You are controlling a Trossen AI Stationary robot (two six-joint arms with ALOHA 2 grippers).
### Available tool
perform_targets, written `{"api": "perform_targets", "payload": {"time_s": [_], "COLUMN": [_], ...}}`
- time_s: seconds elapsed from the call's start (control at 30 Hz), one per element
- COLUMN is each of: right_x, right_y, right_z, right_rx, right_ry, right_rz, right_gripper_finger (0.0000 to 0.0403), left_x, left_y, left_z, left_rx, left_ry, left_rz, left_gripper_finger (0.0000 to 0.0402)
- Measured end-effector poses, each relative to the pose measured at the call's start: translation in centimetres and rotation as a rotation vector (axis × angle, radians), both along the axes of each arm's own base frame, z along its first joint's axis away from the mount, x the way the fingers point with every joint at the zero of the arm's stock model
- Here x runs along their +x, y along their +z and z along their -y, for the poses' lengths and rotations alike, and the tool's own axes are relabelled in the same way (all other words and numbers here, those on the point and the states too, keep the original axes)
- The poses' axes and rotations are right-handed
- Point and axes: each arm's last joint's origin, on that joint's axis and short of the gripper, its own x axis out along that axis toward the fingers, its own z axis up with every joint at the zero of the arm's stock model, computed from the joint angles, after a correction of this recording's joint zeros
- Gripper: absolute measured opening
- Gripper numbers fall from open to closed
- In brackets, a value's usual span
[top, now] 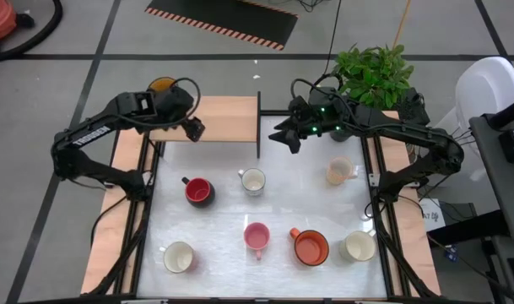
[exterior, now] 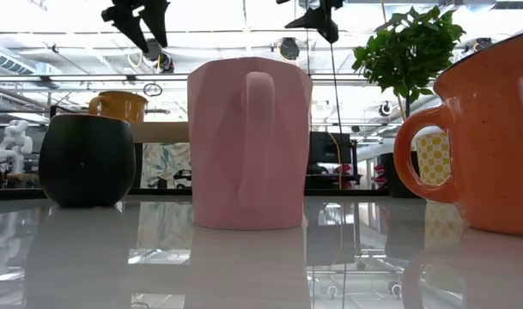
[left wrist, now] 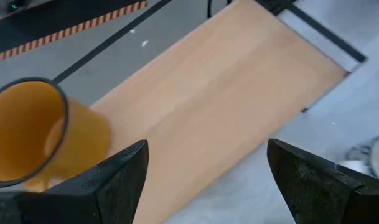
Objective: Place coffee mugs
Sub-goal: Put the black mug on the shelf
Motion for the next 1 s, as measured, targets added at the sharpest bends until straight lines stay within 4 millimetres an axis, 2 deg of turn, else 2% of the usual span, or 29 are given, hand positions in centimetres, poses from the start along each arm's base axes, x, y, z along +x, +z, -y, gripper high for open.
{"api": "perform_targets", "payload": {"time_s": [0.5, 0.77, 1.0], "right_x": [0.8, 1.0, 0.5], "right_y": [-0.1, -0.2, -1.1], "right_z": [-3.1, -5.4, -6.4], "right_rx": [0.015, 0.016, 0.032], "right_ry": [-0.047, -0.04, 0.021], "right_rz": [-0.018, -0.032, -0.146], "right_gripper_finger": [0.0222, 0.0222, 0.0222], "left_x": [1.1, 1.3, 1.4], "left_y": [-0.1, -0.4, -0.4], "left_z": [3.4, 5.7, 7.8], "left_rx": [-0.082, -0.172, -0.226], "left_ry": [-0.165, -0.181, -0.158], "left_rz": [0.027, 0.049, 0.097], "left_gripper_finger": [0.033, 0.033, 0.033]}}
